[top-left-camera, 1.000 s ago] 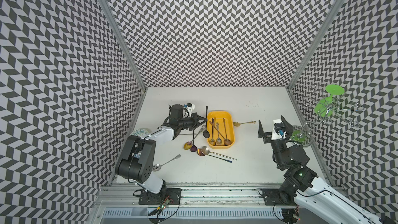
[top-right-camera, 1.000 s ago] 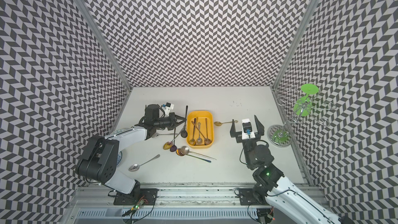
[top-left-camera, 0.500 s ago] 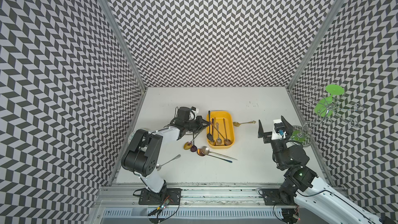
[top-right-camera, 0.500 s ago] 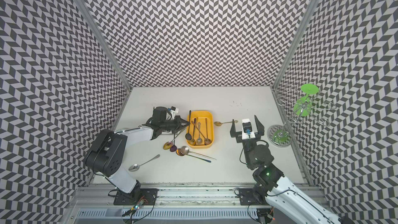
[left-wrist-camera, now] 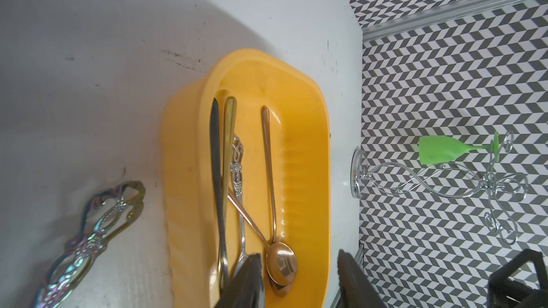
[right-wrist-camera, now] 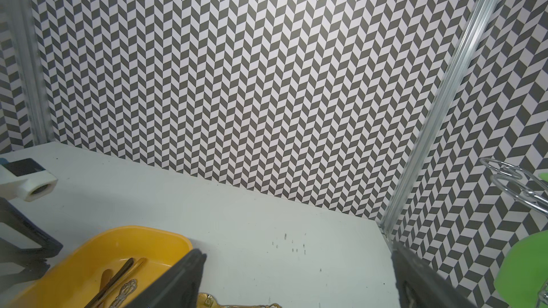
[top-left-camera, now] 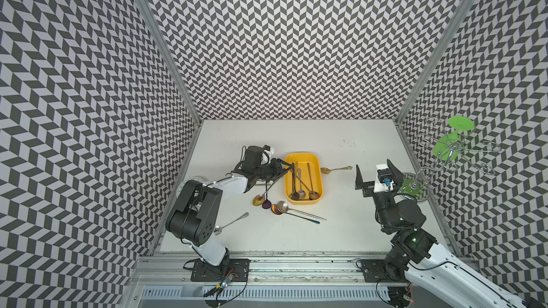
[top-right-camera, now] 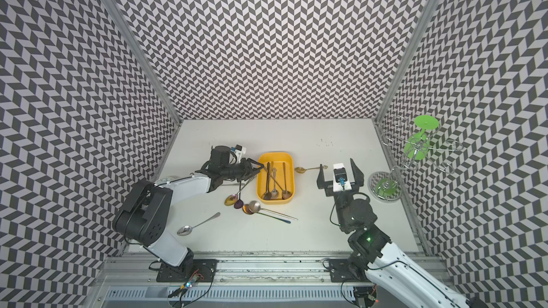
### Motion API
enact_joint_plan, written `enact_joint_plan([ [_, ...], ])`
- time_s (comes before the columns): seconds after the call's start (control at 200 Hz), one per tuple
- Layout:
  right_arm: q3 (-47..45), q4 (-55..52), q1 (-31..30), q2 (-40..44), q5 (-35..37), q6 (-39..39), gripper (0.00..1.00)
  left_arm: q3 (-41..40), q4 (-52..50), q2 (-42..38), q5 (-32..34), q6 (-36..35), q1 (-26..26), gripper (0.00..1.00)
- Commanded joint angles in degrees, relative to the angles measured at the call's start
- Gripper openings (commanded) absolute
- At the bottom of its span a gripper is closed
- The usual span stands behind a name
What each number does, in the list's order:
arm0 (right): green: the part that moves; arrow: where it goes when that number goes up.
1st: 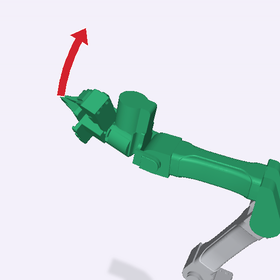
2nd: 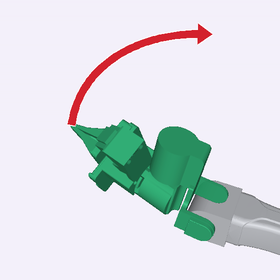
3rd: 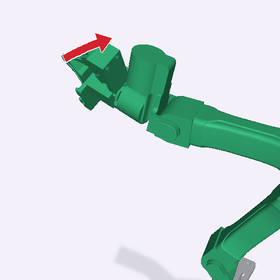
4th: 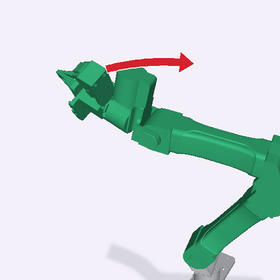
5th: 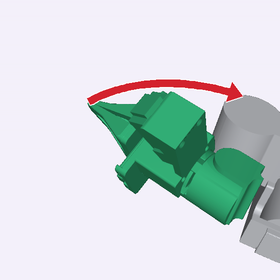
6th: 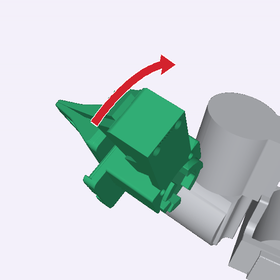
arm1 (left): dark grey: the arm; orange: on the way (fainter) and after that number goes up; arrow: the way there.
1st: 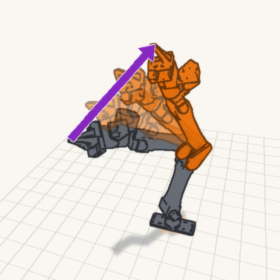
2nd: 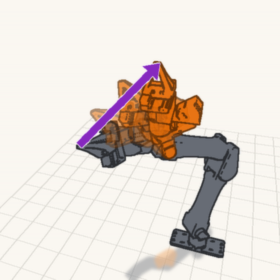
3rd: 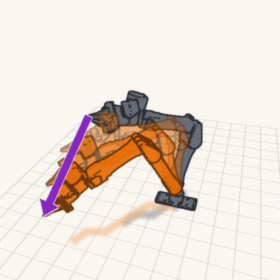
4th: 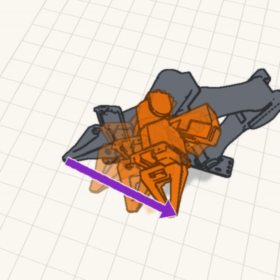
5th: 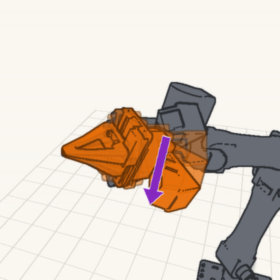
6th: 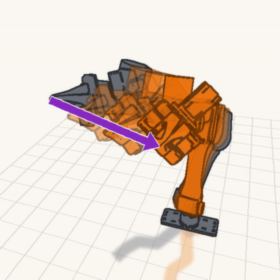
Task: Put the spoon into the storage box
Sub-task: Place the spoon in the storage box.
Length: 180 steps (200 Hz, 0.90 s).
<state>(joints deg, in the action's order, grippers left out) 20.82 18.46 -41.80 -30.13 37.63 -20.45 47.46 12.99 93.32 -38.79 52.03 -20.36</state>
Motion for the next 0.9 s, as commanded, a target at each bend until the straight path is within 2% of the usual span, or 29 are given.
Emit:
enact_joint_plan([
  [0.0, -0.21, 1.76, 0.32, -0.31, 0.87, 0.5, 1.0, 0.23, 0.04, -3.05, 0.38, -1.87, 1.69, 0.46],
  [0.07, -0.34, 2.27, 0.34, -0.2, 0.06, 0.57, 1.0, -0.27, 0.09, -4.59, 1.2, -2.7, 2.88, 0.46],
  [0.125, -0.1, 2.16, 0.4, -0.44, -0.96, 0.88, 1.0, 0.01, -0.42, -5.88, 2.02, -5.91, 3.39, 0.48],
  [0.26, 0.62, 0.19, 0.5, -2.27, -0.27, 1.92, 1.0, 3.83, -6.84, -8.87, 4.32, -17.68, 4.23, 0.61],
  [0.421, 3.54, -3.09, 0.46, -5.19, -1.8, 4.4, 1.0, 4.5, -8.09, -11.63, 4.73, -23.46, 4.97, 0.7],
  [0.581, 7.01, -8.13, 0.4, -9.62, -1.46, 8.65, 1.0, 4.6, -10.81, -14.88, 6.96, -31.27, 5.8, 0.76],
  [0.756, 13.42, -16.49, 0.49, -14.17, 0.16, 17.41, 1.0, 3.61, -11.81, -18.29, 3.84, -36.22, 9.69, 0.82],
  [0.896, 17.77, -22.71, 0.49, -18.9, -2.47, 22.95, 1.0, 1.63, -11.8, -21.29, 3.13, -42.43, 10.53, 0.89],
])
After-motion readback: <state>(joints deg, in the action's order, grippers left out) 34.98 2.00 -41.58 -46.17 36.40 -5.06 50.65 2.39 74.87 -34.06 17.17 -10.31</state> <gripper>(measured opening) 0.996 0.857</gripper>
